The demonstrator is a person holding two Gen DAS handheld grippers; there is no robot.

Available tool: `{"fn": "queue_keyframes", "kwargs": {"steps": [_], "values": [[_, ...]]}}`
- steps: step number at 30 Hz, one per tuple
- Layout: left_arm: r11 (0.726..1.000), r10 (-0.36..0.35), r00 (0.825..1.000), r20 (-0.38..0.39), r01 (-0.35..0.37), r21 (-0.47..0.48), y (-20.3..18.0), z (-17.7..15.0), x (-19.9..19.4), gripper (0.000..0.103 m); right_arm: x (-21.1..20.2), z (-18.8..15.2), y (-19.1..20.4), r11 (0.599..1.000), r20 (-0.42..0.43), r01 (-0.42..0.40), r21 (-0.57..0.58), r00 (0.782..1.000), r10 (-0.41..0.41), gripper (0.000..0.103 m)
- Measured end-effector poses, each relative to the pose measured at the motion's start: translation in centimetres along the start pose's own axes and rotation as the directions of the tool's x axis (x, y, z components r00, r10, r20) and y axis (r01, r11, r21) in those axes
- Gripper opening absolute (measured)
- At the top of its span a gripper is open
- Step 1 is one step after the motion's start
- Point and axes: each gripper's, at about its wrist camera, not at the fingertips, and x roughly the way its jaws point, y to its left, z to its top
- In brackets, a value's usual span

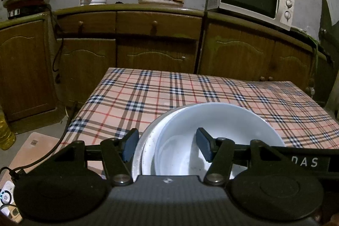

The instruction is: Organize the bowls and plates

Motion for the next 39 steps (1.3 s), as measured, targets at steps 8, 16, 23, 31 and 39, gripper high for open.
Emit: {"fn": "queue_keyframes", "kwargs": {"steps": [8,16,23,31,39], "values": [[1.0,-0.002,1.0,0.001,0.002,0.009,-0.1,-0.2,0.1,0.059,-0.1,-0.2,-0.2,1.0,-0.005,0.0,0.009,1.0,0.0,0.054],[1.0,-0.001,1.0,-0.001,0.001,0.014,-0.1,-0.4,0.3,0.059,0.3,-0.4,-0.6,1.0,-0.001,0.015,0.026,1.0,-0.015,0.054],[1.0,-0.002,1.0,-0.013,0.002,0.015,-0.1,-0.6,0.8,0.059,0.7,-0.5,-0.9,0.999,-0.008,0.02,0.034,1.0,-0.02,0.054],[1.0,-0.006,1.0,-0.017,0.006,0.011,0.0,-0.6,1.3,0.059,1.2,-0.6,-1.3,0.999,-0.012,0.027,0.047,1.0,-0.026,0.054],[1.0,0.001,0.999,-0.033,0.0,0.014,-0.1,-0.8,1.8,0.059,1.9,-0.6,-1.7,0.998,-0.022,0.029,0.054,0.999,-0.028,0.054]]}}
